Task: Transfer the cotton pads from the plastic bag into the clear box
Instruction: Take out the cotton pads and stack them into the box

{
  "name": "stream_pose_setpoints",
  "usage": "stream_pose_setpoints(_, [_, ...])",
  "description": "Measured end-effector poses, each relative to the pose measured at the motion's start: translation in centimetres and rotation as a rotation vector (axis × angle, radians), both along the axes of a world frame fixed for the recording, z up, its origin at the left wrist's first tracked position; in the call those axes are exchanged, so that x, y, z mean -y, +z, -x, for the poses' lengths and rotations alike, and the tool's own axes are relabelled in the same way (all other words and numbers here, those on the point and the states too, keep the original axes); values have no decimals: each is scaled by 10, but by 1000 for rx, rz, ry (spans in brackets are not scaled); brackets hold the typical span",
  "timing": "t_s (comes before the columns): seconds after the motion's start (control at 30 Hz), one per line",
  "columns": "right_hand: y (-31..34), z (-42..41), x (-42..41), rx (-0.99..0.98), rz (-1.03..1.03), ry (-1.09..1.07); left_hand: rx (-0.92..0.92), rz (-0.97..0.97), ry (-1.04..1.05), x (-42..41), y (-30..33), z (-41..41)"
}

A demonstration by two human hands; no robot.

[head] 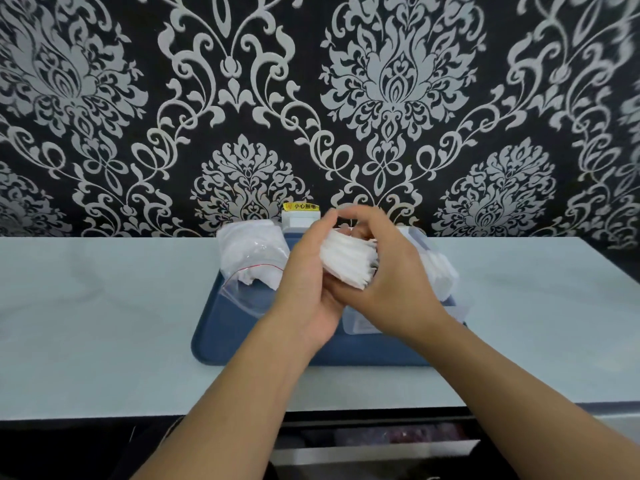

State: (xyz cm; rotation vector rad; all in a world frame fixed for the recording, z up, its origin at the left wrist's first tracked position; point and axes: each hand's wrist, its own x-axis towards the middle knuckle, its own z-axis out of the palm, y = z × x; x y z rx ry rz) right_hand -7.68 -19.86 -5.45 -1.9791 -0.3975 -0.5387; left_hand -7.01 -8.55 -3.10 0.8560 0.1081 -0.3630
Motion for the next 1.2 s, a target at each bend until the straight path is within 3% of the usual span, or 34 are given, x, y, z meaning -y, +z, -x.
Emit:
stream_pose_setpoints(0.2, [-2,-5,7,32,69,-62,78,-85,-85,10,0,-4])
stream_pose_setpoints(0.3, [-3,-7,13,76,77,-75,37,-16,-152,12,-2,-8])
stream_pose_setpoints(0.43, [2,-5,29,-58,6,10,-10,104,-213,5,-3,-13])
stream_pose_setpoints(0.6, [-1,-10,30,-97,176,97,6,8,-324,4,-7,-13])
stream_pose_setpoints(0.83, [7,-10,42,-126,-90,259,-60,118,-298,-9,-11,-26])
stream_pose_setpoints(1.2, [7,-14,55,-141,-153,203,-41,141,-284,-5,-15,-25])
